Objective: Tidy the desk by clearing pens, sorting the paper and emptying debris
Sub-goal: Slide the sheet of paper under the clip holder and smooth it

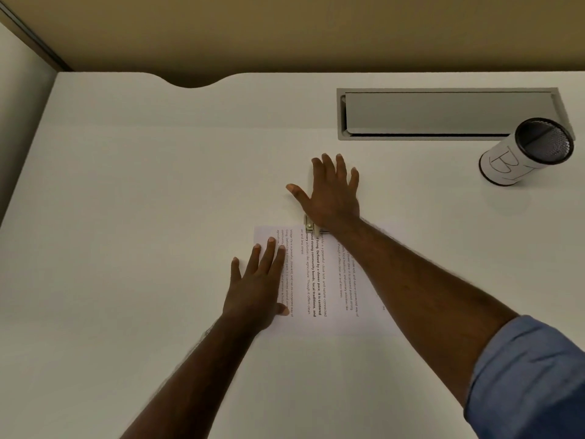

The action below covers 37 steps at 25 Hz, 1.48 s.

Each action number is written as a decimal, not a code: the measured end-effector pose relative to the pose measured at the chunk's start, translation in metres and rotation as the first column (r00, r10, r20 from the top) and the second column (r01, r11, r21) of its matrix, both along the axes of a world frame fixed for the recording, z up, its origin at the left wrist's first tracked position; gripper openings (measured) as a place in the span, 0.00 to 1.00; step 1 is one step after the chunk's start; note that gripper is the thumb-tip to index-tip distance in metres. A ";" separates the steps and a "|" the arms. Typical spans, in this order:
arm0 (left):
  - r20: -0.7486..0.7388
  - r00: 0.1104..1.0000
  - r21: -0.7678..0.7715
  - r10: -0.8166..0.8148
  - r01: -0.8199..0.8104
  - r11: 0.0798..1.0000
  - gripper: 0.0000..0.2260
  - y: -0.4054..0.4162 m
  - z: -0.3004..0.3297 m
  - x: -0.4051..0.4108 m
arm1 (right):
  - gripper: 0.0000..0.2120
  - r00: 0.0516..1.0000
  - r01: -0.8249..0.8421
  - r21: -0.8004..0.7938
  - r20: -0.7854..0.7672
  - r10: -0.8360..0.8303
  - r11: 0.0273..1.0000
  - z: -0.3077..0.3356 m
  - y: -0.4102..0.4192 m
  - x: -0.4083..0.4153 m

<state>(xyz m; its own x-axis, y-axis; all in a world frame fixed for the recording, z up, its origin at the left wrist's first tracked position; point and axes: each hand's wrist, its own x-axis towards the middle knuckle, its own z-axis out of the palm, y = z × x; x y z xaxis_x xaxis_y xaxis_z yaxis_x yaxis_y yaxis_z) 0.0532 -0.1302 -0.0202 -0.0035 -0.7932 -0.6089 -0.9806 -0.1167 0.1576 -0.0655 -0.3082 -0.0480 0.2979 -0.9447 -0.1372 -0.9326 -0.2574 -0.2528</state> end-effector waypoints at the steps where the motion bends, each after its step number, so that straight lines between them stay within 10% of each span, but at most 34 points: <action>1: 0.000 1.000 0.002 0.003 -0.003 1.000 0.51 0.000 0.001 -0.001 | 0.40 1.000 0.004 0.021 -0.001 -0.004 1.000 -0.002 -0.001 0.000; 20: 0.005 1.000 0.000 0.012 -0.012 1.000 0.50 0.000 0.002 -0.003 | 0.45 0.995 -0.023 0.132 -0.089 0.035 0.991 -0.015 -0.011 0.006; 37: 0.048 0.998 -0.012 -0.028 0.029 1.000 0.51 0.000 -0.002 -0.003 | 0.38 0.998 -0.042 -0.079 -0.040 0.039 0.996 0.020 0.006 0.000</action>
<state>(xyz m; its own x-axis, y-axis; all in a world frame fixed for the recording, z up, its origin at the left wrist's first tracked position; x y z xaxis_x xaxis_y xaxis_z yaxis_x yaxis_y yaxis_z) 0.0502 -0.1306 -0.0221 0.0023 -0.8008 -0.5990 -0.9899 -0.0866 0.1120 -0.0652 -0.3024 -0.0282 0.3320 -0.9404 -0.0735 -0.9297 -0.3131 -0.1937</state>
